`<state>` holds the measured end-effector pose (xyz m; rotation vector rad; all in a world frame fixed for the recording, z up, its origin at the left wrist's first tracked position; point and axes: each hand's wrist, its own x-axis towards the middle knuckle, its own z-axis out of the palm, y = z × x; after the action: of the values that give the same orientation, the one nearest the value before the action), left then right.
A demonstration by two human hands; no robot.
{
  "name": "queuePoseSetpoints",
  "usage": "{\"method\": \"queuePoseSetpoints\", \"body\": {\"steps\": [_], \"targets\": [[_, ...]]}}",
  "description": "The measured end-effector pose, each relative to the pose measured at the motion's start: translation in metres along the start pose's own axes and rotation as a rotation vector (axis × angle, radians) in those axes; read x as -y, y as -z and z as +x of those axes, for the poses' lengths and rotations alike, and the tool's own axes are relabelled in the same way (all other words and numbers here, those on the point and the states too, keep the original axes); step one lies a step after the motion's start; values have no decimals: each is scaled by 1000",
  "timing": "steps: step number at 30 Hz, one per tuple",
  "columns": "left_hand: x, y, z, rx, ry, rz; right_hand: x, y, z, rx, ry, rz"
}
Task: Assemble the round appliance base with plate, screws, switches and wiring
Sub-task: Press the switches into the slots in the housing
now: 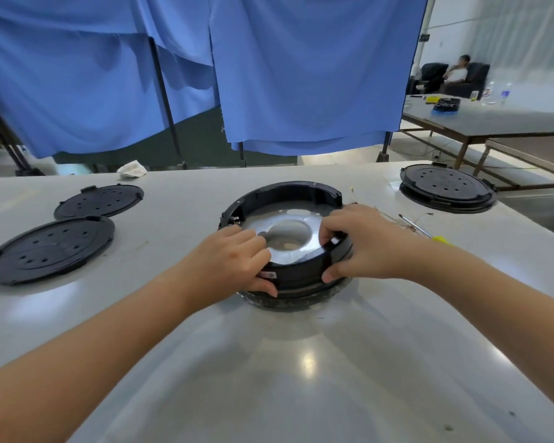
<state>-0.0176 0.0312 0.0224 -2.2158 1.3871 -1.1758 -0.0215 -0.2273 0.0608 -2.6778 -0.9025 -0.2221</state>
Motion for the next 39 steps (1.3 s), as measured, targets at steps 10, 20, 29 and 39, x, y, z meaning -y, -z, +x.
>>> {"method": "queuePoseSetpoints", "body": {"steps": [10,20,29,39], "targets": [[22,-5,-21,175,73,-3,25,-46,-4,-177,16,69],[9,4,2,391,312,-149,22,-53,-6,-158,-4,153],[-33,-6,58,367,631,-730,-33,-19,-1,-504,-285,372],[-41,-17,79,409,680,-663,-102,-62,-14,-202,-652,-158]]}}
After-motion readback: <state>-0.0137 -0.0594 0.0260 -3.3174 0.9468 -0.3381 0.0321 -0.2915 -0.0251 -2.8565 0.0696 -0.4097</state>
